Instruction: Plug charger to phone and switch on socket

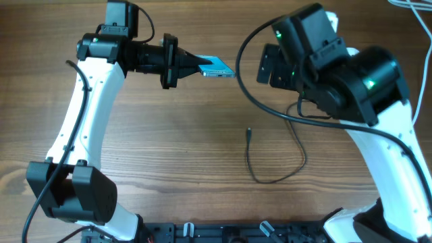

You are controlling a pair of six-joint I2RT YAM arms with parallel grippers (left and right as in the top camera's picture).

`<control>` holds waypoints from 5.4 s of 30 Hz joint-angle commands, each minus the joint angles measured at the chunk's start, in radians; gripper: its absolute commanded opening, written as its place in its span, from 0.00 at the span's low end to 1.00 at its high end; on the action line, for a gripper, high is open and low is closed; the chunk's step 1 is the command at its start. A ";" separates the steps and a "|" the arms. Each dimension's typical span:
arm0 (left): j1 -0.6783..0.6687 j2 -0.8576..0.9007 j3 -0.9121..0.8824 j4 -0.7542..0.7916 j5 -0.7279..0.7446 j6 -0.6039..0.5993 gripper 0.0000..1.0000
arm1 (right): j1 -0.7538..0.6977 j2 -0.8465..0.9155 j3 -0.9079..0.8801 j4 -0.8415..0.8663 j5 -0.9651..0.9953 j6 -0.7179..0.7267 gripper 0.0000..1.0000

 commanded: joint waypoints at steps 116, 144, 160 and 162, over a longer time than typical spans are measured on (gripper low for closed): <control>-0.066 -0.019 -0.164 0.296 -0.191 0.871 0.04 | -0.010 -0.188 -0.901 0.645 -0.806 -0.153 0.04; -0.129 -0.019 -0.164 0.351 -0.271 0.877 0.04 | -0.010 -0.211 -0.899 0.743 -0.831 -0.157 0.05; -0.129 -0.019 -0.164 0.316 -0.260 0.887 0.04 | -0.010 -0.211 -0.899 0.776 -0.795 -0.179 0.04; -0.129 -0.019 -0.164 0.318 -0.227 0.887 0.04 | -0.010 -0.211 -0.899 0.764 -0.791 -0.178 0.05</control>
